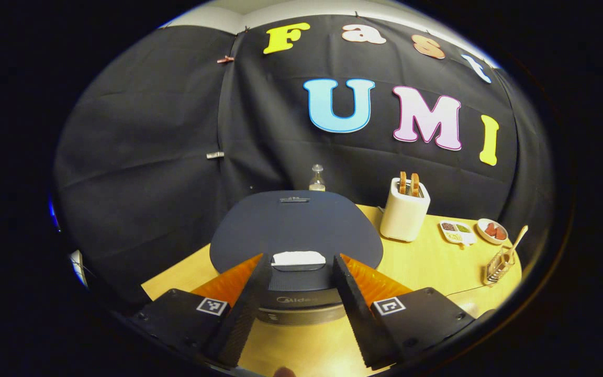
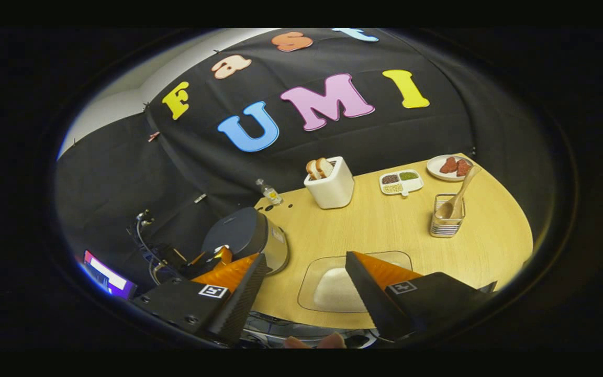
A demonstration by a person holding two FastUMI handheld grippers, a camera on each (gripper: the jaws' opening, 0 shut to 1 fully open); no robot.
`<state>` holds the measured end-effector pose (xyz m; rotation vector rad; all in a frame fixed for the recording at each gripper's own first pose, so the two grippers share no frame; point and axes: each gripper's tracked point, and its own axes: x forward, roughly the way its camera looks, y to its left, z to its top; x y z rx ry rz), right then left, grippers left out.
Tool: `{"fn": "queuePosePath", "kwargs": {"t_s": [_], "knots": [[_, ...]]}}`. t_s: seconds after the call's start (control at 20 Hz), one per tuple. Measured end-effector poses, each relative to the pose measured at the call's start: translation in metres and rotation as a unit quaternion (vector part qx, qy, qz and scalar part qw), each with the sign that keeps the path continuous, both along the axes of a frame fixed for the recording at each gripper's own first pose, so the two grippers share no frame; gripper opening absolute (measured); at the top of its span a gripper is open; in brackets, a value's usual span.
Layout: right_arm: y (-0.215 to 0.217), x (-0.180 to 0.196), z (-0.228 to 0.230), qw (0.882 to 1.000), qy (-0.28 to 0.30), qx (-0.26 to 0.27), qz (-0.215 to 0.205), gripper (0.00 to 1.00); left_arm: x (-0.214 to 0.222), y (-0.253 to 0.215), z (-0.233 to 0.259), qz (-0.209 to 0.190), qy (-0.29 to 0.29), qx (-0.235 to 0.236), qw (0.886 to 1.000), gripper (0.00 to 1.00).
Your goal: Close the left gripper, press the button to open the rice cooker; take a wooden spoon from the chopstick holder with the right hand, scoop a spoonful of rice and pour it into the rice cooker, then put the wooden spoon back into the chopstick holder.
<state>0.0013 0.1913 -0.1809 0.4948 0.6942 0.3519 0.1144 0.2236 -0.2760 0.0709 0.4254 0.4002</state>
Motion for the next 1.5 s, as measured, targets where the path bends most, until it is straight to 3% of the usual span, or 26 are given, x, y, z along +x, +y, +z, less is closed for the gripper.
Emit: {"fn": "queuePosePath", "kwargs": {"t_s": [0.2,0.6,0.95,1.1,1.25,1.5], "knots": [[-0.010,0.007,0.005,1.000,-0.008,0.004,-0.011,0.95,0.005,0.002,0.007,0.008,-0.001,-0.035,0.999,0.83],[-0.007,0.009,0.008,1.000,-0.010,0.012,-0.010,0.95,-0.002,0.004,0.017,0.008,0.011,-0.024,1.000,0.92],[-0.011,0.006,0.007,1.000,-0.013,0.012,-0.013,0.95,-0.008,-0.010,0.038,-0.002,0.009,-0.028,1.000,0.94],[-0.018,0.010,0.008,1.000,-0.018,0.009,-0.024,0.95,-0.013,-0.051,0.065,-0.044,-0.020,-0.047,0.998,0.95],[-0.032,0.013,0.010,0.999,-0.033,-0.003,-0.036,0.95,-0.023,-0.108,0.092,-0.111,-0.046,-0.057,0.991,0.95],[-0.075,0.018,0.022,0.993,-0.077,-0.039,-0.080,0.95,-0.048,-0.196,0.133,-0.237,-0.084,-0.045,0.967,0.95]]}}
